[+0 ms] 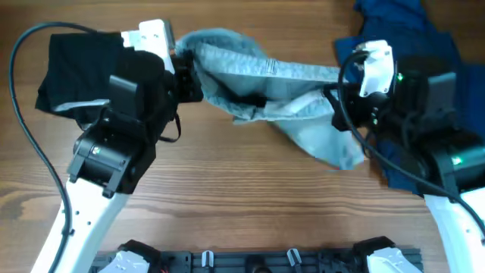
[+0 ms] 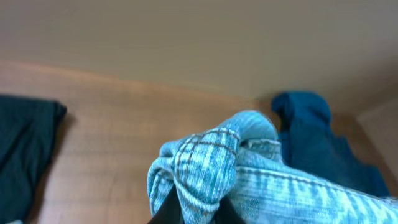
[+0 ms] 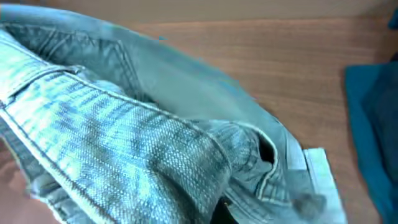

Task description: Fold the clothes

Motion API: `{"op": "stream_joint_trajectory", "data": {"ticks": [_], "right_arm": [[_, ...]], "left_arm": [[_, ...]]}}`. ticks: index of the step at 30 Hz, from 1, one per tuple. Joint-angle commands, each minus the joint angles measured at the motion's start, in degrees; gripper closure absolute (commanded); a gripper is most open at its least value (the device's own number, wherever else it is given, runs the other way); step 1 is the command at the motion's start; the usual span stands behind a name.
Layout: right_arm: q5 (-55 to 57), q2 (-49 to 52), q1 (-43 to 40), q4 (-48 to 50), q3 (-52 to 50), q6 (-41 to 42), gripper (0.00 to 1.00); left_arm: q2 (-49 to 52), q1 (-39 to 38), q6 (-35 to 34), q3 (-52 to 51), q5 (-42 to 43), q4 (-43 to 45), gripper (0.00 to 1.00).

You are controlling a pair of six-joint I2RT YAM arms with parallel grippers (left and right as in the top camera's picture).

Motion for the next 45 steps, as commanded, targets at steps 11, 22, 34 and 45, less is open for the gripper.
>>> {"op": "stream_joint_trajectory", "data": {"ticks": [11,22,34,45], "right_arm": [[-2.34,12.26,-1.95,0.48,0.0,-5.25,0.96],[-2.21,17.11,-1.95,12.5,0.0,-1.9,0.96],[0.02,27.06,-3.72,34.47,0.0,9.64,0.96],[0.61,27.08,-6.05,34.58,0.0,9.44,0.95]], "left_arm": [[11.21,2.19,3.1,0.9,-1.81,-20.13,0.56],[14.75,-14.47,2.03,0.83,8.41,-20.96,0.65],[16.37,-22.21,-37.75,-5.4,-6.64,-5.55,0.52],[29.31,-22.53,-49.09,-6.73,11.37,13.84,0.2]]}}
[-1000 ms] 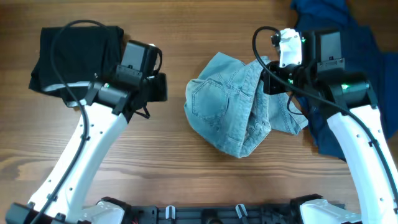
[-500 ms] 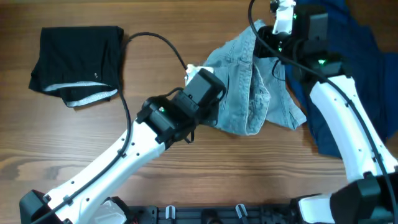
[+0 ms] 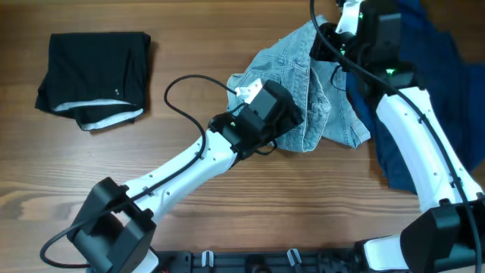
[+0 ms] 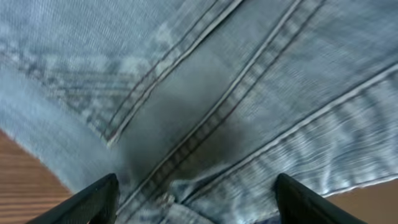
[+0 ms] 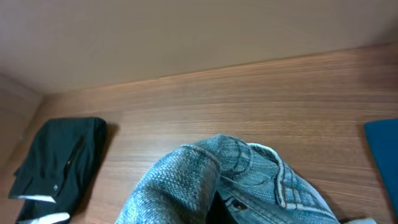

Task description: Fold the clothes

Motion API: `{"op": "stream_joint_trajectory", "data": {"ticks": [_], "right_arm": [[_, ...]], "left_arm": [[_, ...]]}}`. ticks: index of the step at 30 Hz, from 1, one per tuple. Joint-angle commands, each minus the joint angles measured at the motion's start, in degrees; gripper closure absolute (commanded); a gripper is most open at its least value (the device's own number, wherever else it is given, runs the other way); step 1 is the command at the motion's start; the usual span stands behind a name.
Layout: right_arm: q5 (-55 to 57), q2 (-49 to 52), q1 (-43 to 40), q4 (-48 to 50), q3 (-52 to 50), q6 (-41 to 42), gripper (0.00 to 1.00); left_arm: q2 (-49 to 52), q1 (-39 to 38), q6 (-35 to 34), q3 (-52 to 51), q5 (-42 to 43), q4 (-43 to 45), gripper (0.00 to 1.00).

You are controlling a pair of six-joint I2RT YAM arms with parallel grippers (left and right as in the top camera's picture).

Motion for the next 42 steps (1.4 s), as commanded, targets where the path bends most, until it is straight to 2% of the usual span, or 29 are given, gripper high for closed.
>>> {"op": "stream_joint_trajectory", "data": {"ticks": [1,5,9,12,16,18,22,24,26,27,28,30,31,34,36,39,41,42], "right_arm": [[1.01,0.5,-2.03,0.63,0.26,0.39,0.96],[0.92,0.55,-3.15,0.31,0.26,0.37,0.96],[-0.87,0.55,-3.15,0.92,0.26,0.46,0.96],[-1.05,0.55,-3.15,0.94,0.26,0.57,0.96],[-1.05,0.55,-3.15,0.92,0.26,0.46,0.96],[-1.05,0.55,-3.15,0.92,0.26,0.42,0.96],[-1.05,0.55,-3.15,0.87,0.26,0.42,0.96],[-1.05,0.55,-3.15,0.9,0.26,0.42,0.95],[-1.03,0.55,-3.15,0.9,0.26,0.39,0.96],[-1.03,0.55,-3.19,0.9,0.26,0.39,0.96],[-1.03,0.55,-3.26,0.9,0.26,0.42,0.96],[-1.05,0.55,-4.02,0.85,0.26,0.42,0.96],[-1.51,0.55,-4.57,0.61,0.26,0.42,0.96],[-5.6,0.52,-7.06,-0.39,0.26,0.42,0.96],[-8.28,0.52,-8.76,-1.42,0.26,-0.46,0.96],[-9.42,0.15,-9.42,-6.99,0.26,-5.73,0.96],[-7.76,-0.11,-9.42,-11.54,0.26,-8.74,0.96],[-7.32,-1.2,-9.57,-12.98,0.28,-10.32,0.96]], "left_arm": [[-0.26,-1.07,-2.23,-0.31,2.29,0.74,0.19],[-0.24,-6.54,-1.64,-0.31,-4.09,1.25,0.19],[-0.17,-11.85,6.29,-0.31,-19.41,0.94,0.18],[1.53,-13.38,7.52,-0.31,-27.93,-0.72,0.18],[5.97,-13.22,7.43,-0.31,-28.2,2.01,0.18],[7.04,-13.29,7.28,-0.31,-27.96,4.04,0.11],[8.92,-13.33,7.26,-0.31,-27.1,4.17,0.13],[10.95,-13.33,7.28,-0.31,-27.08,4.7,0.17],[12.85,-13.31,7.28,-0.31,-27.12,5.29,0.25],[13.18,-13.22,7.28,-0.31,-27.15,5.31,0.37],[13.18,-13.14,7.3,-0.31,-27.34,5.27,0.6],[13.16,-12.35,7.3,-0.31,-27.41,5.07,0.93],[13.14,-11.85,7.32,-0.31,-27.58,4.83,0.96],[11.17,-8.85,7.76,-0.28,-28.85,0.48,0.96],[7.34,-5.68,13.46,-0.28,-29.09,-3.06,0.96],[-2.62,0.85,22.18,-0.28,-29.27,-7.56,0.96],[-11.76,7.17,23.43,-0.28,-29.16,-10.45,0.96],[-18.64,12.09,29.29,-0.26,-27.78,-10.62,0.96]]}}
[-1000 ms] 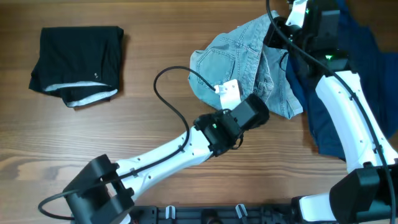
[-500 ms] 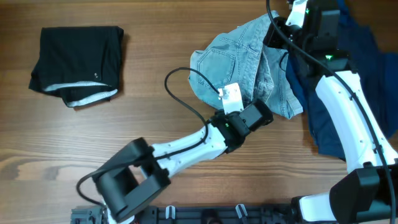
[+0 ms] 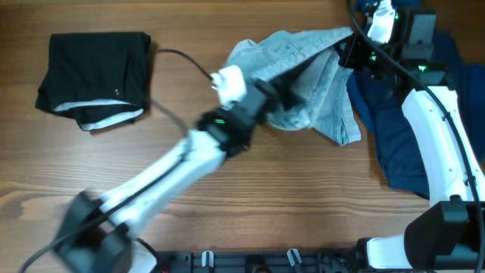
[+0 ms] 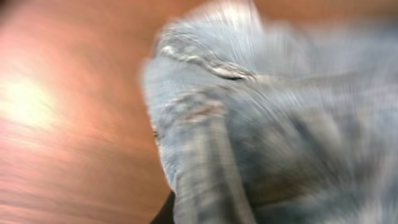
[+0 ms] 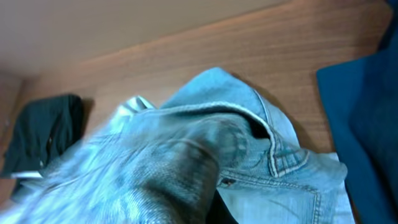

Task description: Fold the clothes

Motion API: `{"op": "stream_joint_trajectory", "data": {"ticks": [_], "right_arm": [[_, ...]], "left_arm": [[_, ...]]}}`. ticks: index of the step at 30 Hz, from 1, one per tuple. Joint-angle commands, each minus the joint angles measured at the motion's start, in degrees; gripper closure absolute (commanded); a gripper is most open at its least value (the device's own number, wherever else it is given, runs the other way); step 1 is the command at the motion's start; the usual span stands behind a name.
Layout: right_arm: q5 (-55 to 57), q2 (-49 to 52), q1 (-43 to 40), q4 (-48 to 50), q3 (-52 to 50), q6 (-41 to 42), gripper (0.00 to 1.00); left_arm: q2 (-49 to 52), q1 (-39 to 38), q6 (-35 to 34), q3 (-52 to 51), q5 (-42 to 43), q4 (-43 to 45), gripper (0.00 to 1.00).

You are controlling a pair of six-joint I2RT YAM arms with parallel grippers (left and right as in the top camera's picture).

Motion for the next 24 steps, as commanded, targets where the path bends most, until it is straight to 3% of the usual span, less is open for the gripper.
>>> {"op": "stream_joint_trajectory", "data": {"ticks": [1,5,12,16,19,24], "right_arm": [[1.38,-1.95,-0.35,-2.05,0.46,-5.07,0.96],[3.32,-8.48,-0.96,-9.33,5.86,-7.72,0.96],[7.39,-20.9,-0.96,-28.46,20.63,-10.34,0.96],[10.32,-26.47,-0.94,-34.56,27.32,-10.75,0.95],[10.32,-29.83,-0.94,-38.56,29.97,-10.67,0.96],[10.32,-28.39,-0.94,-42.25,31.04,-10.03,0.96]], "left_arm": [[-14.36,9.22,11.74,-0.11,-0.76,-0.39,0.96],[-28.39,17.29,16.87,0.79,-0.72,0.66,0.96],[-39.85,15.04,26.03,6.75,-0.76,0.48,0.96],[-44.13,13.62,26.88,14.16,-0.74,-2.75,0.96],[-45.86,12.63,28.13,21.9,-0.74,-10.88,0.96],[-43.98,12.63,28.11,24.15,-4.63,-17.11,0.96]]}}
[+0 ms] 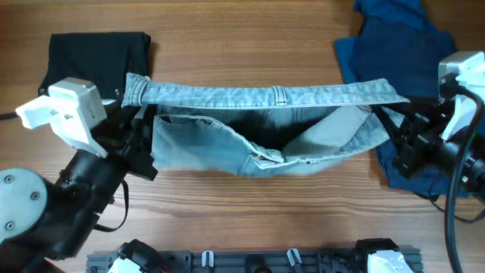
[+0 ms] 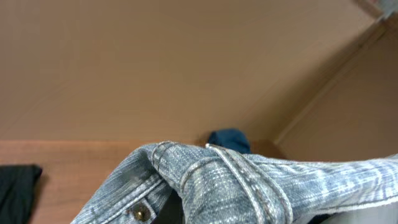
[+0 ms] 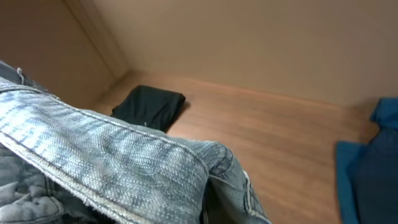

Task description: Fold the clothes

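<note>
A pair of light blue denim shorts (image 1: 265, 121) hangs stretched between my two grippers above the table, its waistband (image 1: 273, 95) taut along the top. My left gripper (image 1: 135, 95) is shut on the waistband's left end (image 2: 205, 180). My right gripper (image 1: 398, 102) is shut on the right end (image 3: 180, 168). The fingers of both are buried in denim in the wrist views. The lower part of the shorts sags and bunches at the middle.
A folded black garment (image 1: 95, 57) lies at the back left, partly behind my left arm. A heap of dark blue clothes (image 1: 394, 45) covers the back right. The bare wooden table (image 1: 265, 212) shows below the shorts.
The shorts were a crumpled bunch at the back right with both grippers close together. Now the grippers are wide apart and the shorts hang spread out between them over the table's middle.
First both grippers held the shorts loosely stretched near the back. Then my left gripper was open over the denim lying at the back right while the right one held it. Then both held a bunch there; now the waistband is taut between them.
</note>
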Motion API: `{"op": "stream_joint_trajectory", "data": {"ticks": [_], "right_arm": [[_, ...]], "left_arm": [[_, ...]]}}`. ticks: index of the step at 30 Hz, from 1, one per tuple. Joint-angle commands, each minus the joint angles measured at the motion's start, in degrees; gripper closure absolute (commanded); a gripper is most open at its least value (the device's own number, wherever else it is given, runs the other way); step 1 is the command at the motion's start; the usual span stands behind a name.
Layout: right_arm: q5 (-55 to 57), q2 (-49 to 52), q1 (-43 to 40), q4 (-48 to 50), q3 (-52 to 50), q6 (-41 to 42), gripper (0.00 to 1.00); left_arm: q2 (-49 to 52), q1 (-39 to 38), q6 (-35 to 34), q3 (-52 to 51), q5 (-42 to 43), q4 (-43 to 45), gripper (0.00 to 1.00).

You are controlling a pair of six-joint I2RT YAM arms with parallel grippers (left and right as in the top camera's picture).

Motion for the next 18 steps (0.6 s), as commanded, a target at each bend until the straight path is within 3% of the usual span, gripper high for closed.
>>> {"op": "stream_joint_trajectory", "data": {"ticks": [1,6,10,12,17,18], "right_arm": [[16.55,3.37,-4.11,0.28,1.03,2.45,0.96],[14.64,19.69,-4.07,6.86,1.03,1.86,0.96],[11.58,33.22,-3.52,14.73,1.03,1.33,0.96],[11.65,42.51,-2.23,21.11,1.03,1.16,0.96],[11.96,57.94,-0.11,35.8,1.03,1.99,0.96],[12.26,60.43,0.28,38.84,1.03,2.08,0.93]], "left_arm": [[-1.49,2.86,-1.86,3.61,-24.17,-0.7,0.96],[12.9,3.72,-1.97,3.61,-34.56,-0.92,0.96],[26.95,7.3,-3.34,3.61,-34.51,0.52,0.96],[37.38,10.25,-6.67,3.61,-34.45,4.42,0.96],[55.52,12.79,-6.62,3.61,-33.59,18.45,0.96],[58.45,13.0,-6.62,3.61,-33.59,21.64,0.91]]}}
